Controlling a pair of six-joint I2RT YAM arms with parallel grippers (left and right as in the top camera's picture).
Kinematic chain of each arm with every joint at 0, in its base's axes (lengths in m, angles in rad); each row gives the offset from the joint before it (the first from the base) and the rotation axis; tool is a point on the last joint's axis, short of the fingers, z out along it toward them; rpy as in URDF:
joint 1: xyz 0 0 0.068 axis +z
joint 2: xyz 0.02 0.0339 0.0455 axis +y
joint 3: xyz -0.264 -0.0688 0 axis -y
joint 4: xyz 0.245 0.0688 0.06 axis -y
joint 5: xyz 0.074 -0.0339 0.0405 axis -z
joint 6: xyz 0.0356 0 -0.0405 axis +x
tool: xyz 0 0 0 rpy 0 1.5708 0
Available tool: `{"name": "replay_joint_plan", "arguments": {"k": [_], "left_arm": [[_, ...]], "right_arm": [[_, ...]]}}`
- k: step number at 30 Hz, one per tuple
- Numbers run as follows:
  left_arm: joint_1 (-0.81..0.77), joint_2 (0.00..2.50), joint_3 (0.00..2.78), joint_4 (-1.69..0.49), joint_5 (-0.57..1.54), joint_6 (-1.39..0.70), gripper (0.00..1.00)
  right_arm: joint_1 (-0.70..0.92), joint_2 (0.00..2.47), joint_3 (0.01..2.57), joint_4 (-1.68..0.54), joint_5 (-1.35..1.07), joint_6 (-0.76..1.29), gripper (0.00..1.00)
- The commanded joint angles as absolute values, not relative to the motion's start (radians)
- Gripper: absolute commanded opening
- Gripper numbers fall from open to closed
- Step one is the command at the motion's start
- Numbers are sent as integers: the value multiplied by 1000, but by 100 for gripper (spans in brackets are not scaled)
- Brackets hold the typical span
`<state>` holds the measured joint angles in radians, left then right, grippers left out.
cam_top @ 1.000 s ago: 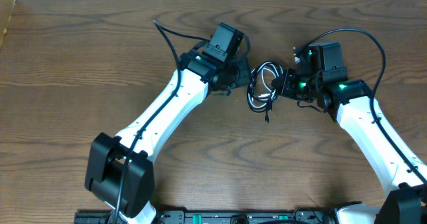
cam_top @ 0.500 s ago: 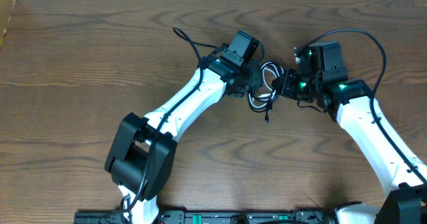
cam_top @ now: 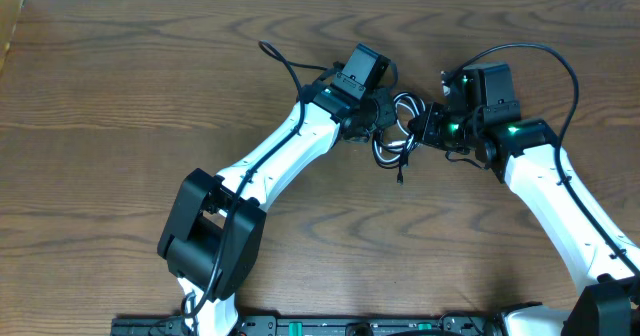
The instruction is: Untangle cables
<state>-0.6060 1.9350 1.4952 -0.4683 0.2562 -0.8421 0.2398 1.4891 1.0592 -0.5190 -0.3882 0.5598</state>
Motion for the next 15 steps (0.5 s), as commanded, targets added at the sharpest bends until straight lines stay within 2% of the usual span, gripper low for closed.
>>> {"name": "replay_joint_plan", "arguments": {"k": [1,15], "left_arm": [[-608,1942,1502,-457,253,-875,38],[-635,1942,1467,-454,198,-877,38]], "right_arm": [[243,1470,1066,-517,-395,571,1],[243,1470,1066,-518,-395,571,1]]}}
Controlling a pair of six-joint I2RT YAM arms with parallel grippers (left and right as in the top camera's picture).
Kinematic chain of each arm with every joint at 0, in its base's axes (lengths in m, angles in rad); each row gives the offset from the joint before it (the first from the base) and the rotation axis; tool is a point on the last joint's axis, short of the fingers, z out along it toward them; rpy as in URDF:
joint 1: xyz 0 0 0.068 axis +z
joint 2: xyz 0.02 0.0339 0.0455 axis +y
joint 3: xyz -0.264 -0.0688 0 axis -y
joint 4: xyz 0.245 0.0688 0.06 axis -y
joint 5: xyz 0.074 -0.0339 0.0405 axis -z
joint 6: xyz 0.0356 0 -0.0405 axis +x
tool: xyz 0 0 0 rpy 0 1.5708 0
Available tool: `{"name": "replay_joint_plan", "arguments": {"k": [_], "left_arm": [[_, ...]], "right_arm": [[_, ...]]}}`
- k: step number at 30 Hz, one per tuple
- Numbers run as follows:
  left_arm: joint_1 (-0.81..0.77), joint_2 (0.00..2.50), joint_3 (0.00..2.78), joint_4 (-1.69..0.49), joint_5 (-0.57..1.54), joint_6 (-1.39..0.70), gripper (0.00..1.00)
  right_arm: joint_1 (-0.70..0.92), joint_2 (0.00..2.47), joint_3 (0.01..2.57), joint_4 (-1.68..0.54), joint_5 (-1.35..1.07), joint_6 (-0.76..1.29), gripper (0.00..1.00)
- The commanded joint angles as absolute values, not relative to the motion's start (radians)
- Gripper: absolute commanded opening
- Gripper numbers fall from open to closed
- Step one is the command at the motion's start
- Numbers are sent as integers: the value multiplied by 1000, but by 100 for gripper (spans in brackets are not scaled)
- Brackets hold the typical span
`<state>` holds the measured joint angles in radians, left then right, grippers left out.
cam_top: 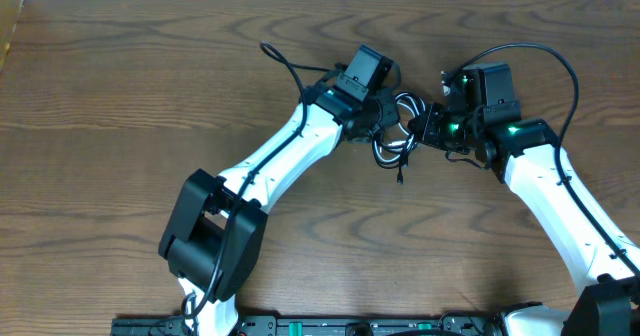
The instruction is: Untangle cables
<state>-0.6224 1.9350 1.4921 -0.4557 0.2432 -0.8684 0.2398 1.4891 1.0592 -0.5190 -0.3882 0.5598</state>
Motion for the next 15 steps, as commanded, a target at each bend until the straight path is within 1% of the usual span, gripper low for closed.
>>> {"name": "replay_joint_plan", "arguments": {"k": [1,8,15], "left_arm": [[-637,1942,1460,-454,187,-877,38],[-641,1942,1413,-454,87,-874,38],[-643,1944,1408,-450,80,-873,37]], "right_arm": [[243,1470,1066,-518,-395,571,1],[243,1470,1066,-521,-395,571,1],[243,1470,1066,-524,-395,571,1]]}}
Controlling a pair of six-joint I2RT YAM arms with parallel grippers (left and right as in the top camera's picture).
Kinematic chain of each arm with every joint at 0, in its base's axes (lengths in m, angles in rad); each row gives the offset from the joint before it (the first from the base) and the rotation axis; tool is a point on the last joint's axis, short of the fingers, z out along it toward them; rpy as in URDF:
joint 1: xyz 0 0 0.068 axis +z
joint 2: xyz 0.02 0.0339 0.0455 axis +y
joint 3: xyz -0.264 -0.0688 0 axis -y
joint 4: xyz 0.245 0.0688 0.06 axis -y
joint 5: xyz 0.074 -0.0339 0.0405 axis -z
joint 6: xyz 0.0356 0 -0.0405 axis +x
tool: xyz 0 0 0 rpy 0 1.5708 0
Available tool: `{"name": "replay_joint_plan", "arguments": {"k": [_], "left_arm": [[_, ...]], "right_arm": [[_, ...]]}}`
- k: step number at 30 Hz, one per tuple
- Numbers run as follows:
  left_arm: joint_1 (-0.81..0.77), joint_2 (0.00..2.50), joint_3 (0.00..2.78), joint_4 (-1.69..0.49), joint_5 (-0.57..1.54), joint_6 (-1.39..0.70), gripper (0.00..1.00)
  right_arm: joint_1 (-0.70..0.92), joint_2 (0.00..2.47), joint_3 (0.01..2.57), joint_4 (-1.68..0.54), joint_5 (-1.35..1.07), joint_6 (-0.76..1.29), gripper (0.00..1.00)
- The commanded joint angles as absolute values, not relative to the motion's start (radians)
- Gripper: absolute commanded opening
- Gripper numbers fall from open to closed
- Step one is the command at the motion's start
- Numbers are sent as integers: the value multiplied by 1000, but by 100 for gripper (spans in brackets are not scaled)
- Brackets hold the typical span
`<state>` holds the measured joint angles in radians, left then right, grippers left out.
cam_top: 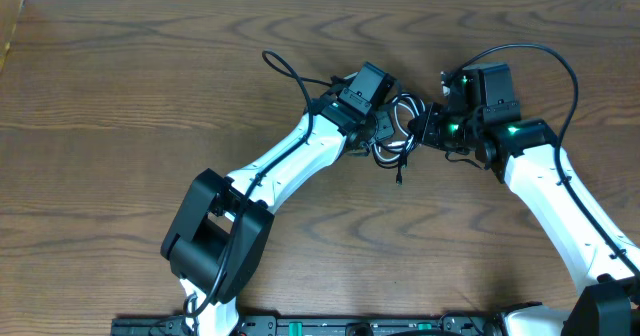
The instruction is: Untangle cables
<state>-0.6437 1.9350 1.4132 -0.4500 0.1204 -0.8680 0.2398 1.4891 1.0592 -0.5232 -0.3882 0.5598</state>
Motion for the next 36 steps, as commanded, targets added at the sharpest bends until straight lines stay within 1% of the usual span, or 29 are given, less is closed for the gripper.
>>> {"name": "replay_joint_plan", "arguments": {"k": [1,2,4,6,7,8,13,16,19,25,32,36], "left_arm": [[-643,1946,1408,-450,78,-873,37],[-643,1948,1408,-451,76,-873,37],[-643,1955,1408,-450,72,-867,29],[-643,1958,1408,-450,62,-857,20],[-643,1958,1408,-449,60,-846,11],[-643,1958,1408,-446,59,-835,8],[-634,1954,1408,-439,65,-788,7],[-618,1938,1409,-439,133,-716,7],[-586,1899,1409,-437,274,-635,7],[-498,1802,1409,-408,566,-529,7],[-393,1769,1409,-324,958,-508,7],[-358,1769,1409,-255,1123,-505,7]], "right_arm": [[243,1470,1066,-524,-395,571,1],[243,1470,1066,-525,-395,570,1],[243,1470,1066,-529,-392,567,1],[243,1470,1066,-539,-370,560,1],[243,1470,1066,-546,-353,560,1],[243,1470,1066,-555,-341,560,1],[243,1475,1065,-570,-340,522,1],[243,1483,1059,-568,-343,508,1],[243,1501,1041,-555,-348,506,1],[241,1558,1003,-466,-467,474,1],[241,1617,999,-397,-524,477,1],[239,1645,999,-369,-534,480,1]]}}
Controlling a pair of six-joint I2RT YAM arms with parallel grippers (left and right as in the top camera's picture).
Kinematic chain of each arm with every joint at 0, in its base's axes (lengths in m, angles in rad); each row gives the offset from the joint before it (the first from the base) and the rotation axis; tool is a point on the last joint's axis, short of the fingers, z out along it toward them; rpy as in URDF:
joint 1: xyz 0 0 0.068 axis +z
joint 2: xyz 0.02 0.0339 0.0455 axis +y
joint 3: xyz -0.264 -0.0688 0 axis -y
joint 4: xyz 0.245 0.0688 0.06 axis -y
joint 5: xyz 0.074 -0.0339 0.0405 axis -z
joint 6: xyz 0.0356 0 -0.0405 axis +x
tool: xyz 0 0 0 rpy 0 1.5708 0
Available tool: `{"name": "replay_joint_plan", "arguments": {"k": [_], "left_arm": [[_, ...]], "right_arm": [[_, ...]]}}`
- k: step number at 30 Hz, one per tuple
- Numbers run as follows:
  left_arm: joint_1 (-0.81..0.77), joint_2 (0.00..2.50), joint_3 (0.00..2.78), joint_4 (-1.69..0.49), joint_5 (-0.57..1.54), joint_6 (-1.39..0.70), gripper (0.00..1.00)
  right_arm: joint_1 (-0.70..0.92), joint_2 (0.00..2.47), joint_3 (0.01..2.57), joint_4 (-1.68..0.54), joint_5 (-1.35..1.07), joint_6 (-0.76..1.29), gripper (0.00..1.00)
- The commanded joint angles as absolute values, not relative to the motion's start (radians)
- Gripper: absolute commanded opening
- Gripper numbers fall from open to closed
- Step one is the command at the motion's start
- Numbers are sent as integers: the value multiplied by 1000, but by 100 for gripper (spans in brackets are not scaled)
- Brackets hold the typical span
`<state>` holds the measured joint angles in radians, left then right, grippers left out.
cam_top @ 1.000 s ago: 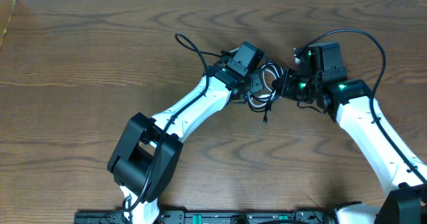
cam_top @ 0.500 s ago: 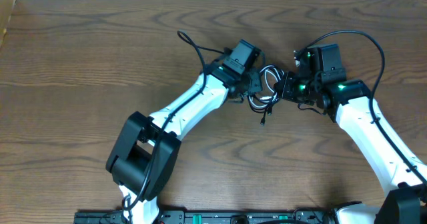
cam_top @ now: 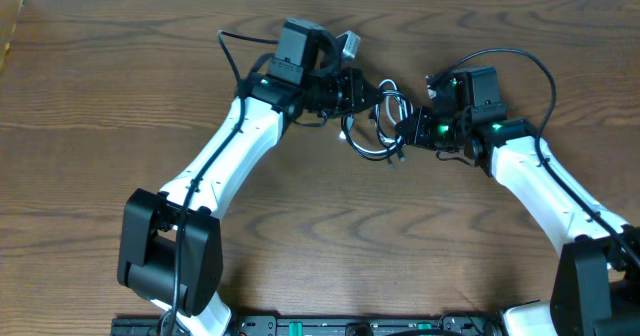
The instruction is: Untangle cables
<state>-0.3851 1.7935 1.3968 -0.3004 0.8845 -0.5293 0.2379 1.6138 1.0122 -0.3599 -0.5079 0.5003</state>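
Note:
A tangle of black and white cables (cam_top: 372,128) lies on the wooden table between my two arms. The left gripper (cam_top: 348,88) sits at the tangle's upper left, shut on a strand. A white plug end (cam_top: 350,44) sticks out behind that wrist. The right gripper (cam_top: 405,131) presses into the tangle's right side and looks shut on another strand, though its fingertips are largely hidden by its own body. Loops of cable hang stretched between the two grippers.
The left arm's own black lead (cam_top: 232,42) arcs behind its wrist, and the right arm's lead (cam_top: 540,71) loops over its wrist. The table's far edge runs close behind both grippers. A rail (cam_top: 350,326) borders the near edge.
The left gripper has moved left and toward the far edge, and the tangle has stretched after it. A white plug end now shows behind its wrist. The right gripper has shifted a little left.
At the first two moments both grippers sat close together on a compact tangle, barely moving. Then the left wrist had turned slightly at the bundle. Now the left gripper is farther left and back, with the cables drawn out into wider loops between the grippers.

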Motion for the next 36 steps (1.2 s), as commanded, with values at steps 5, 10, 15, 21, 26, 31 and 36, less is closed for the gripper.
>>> {"name": "replay_joint_plan", "arguments": {"k": [5,10,15,21,26,31,36], "left_arm": [[-318,1769,1409,-253,1174,-443,7],[-281,1769,1409,-274,1169,-437,8],[-279,1769,1409,-411,1015,-396,7],[-340,1778,1408,-608,616,-397,15],[-355,1800,1408,-633,563,-397,24],[-336,1804,1408,-633,563,-396,23],[-329,1804,1408,-634,567,-362,8]], "right_arm": [[201,1657,999,-377,-534,469,1],[126,1657,999,-410,-534,419,1],[62,1657,999,-425,-609,324,1],[60,1657,999,-373,-867,165,1],[58,1657,999,-322,-1043,121,1],[34,1657,999,-284,-1110,138,1],[-3,1657,999,-221,-1164,213,1]]}}
